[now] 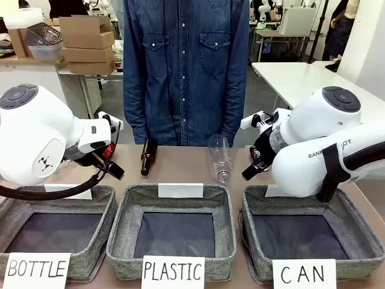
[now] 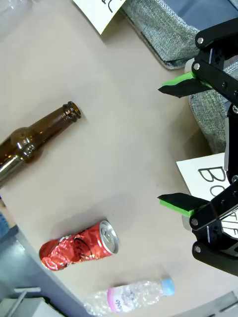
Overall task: Sort the can waste into the basket.
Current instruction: Pick up the can waste from the table and place it in the right Fabric basket.
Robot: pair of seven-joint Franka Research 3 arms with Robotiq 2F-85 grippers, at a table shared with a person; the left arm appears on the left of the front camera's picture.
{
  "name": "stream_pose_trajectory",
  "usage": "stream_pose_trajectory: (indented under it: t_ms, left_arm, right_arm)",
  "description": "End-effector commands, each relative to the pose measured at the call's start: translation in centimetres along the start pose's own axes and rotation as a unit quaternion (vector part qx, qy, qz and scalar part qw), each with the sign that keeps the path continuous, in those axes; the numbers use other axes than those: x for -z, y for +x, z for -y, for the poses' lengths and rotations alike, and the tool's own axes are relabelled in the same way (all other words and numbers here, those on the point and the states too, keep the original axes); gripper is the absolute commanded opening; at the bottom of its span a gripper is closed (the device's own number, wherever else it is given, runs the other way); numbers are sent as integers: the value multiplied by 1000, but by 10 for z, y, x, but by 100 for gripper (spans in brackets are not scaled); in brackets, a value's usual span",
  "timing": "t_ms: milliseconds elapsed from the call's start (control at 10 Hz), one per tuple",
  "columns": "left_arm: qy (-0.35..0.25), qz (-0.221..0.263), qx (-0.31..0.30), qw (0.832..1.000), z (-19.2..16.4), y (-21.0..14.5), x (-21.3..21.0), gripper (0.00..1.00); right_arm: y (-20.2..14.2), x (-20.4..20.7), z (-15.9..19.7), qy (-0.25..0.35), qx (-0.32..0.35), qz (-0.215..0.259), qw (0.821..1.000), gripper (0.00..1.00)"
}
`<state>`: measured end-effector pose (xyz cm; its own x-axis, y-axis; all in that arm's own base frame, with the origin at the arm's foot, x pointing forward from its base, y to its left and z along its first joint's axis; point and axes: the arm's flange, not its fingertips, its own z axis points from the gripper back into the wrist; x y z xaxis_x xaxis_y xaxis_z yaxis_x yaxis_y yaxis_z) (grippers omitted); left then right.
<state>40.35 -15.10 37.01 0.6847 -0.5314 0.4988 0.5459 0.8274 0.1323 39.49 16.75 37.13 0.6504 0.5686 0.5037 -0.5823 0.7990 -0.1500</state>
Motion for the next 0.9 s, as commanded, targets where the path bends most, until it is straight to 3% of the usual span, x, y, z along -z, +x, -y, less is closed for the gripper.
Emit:
stream_pose_trajectory:
  t_ms: [0, 800]
  left_arm:
    - [0, 0, 0, 1000, 0, 0, 0, 100]
    - [0, 0, 0, 1000, 0, 0, 0, 100]
  right_arm:
    - [0, 0, 0, 0, 0, 0, 1000, 100]
    - [0, 0, 0, 0, 0, 0, 1000, 100]
